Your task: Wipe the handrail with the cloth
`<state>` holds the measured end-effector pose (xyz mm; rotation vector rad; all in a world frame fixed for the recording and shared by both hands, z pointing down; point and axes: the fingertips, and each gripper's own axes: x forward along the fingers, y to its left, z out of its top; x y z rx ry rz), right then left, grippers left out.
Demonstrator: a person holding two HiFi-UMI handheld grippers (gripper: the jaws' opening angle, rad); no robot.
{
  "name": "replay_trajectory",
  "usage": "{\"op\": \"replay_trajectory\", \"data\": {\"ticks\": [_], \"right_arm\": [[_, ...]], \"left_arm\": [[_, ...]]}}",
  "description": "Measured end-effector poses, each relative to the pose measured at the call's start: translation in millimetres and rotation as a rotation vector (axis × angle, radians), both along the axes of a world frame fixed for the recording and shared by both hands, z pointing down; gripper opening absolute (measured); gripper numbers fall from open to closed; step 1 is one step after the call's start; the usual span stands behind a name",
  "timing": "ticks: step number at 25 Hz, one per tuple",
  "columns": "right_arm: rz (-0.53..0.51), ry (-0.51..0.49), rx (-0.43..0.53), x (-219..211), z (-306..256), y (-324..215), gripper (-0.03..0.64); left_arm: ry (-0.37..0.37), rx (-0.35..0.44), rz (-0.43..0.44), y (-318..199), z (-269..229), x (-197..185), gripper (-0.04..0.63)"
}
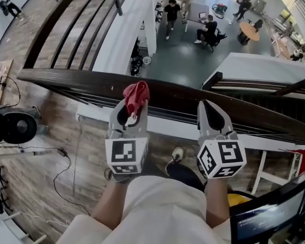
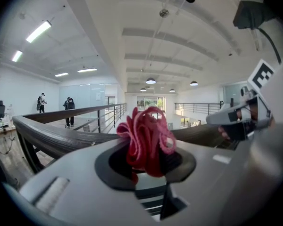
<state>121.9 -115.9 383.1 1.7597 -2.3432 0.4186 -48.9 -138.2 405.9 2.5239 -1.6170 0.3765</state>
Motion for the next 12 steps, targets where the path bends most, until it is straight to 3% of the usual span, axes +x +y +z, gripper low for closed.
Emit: {"op": "replay_trajectory", "data": {"ticks": [6,12], "right_arm": [[-0.051,0.001,-0.014,-18,11,-2,0.003],[-0.048,0.002,0.010,-16,7,-9,0.003]], "left_arm": [[-0.021,-0.085,0.042,-5,10,-3,0.127],[-0.028,-0.074,0.046,-8,8,3,0.127]]}}
